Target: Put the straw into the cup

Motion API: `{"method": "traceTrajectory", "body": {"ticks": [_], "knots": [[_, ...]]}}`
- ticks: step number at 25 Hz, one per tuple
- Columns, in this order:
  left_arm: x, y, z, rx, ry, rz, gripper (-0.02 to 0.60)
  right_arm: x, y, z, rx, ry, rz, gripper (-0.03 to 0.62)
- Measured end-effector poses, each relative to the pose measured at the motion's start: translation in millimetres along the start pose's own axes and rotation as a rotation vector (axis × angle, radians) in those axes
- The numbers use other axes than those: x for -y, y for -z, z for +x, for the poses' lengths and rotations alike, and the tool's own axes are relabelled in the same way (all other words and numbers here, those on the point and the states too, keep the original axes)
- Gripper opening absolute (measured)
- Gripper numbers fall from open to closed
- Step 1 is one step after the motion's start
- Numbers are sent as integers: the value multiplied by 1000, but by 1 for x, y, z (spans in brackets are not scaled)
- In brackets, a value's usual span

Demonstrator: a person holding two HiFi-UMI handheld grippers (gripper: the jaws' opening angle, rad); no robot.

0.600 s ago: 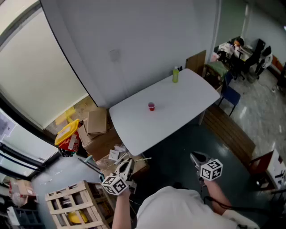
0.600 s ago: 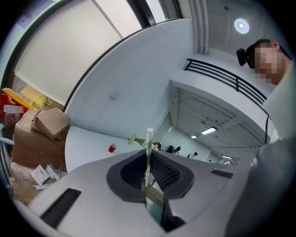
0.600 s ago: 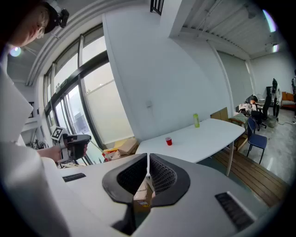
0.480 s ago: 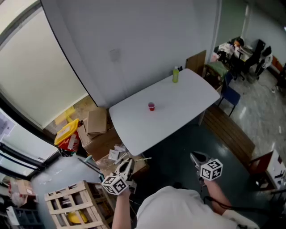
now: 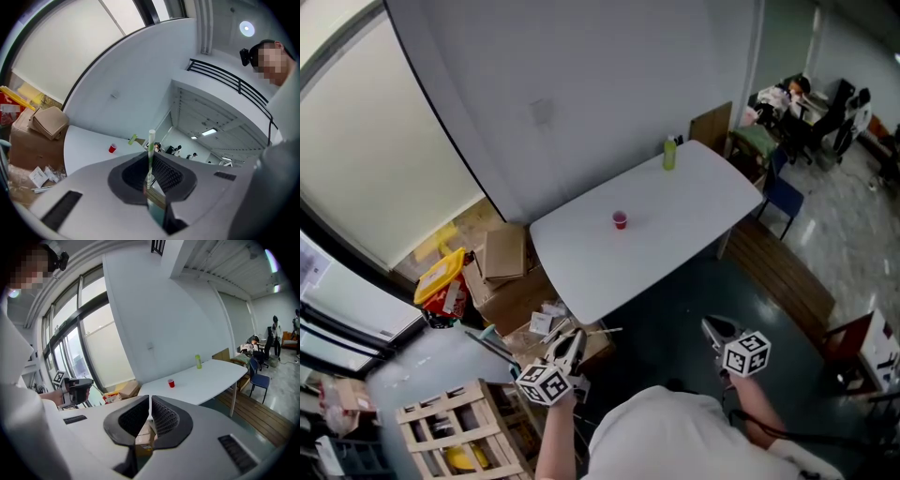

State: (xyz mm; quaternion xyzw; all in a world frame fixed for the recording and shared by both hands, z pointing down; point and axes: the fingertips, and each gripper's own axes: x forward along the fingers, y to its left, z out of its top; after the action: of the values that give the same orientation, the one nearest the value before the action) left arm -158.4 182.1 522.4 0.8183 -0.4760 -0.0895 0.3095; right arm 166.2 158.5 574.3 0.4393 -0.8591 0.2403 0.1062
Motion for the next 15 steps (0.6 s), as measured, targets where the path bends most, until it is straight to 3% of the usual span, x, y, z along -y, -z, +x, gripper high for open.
{"method": "traceTrajectory", "body": {"ticks": [15], "knots": [[-29, 4, -18, -45, 64, -5, 23, -34, 26, 5, 13, 50, 75, 43]]}}
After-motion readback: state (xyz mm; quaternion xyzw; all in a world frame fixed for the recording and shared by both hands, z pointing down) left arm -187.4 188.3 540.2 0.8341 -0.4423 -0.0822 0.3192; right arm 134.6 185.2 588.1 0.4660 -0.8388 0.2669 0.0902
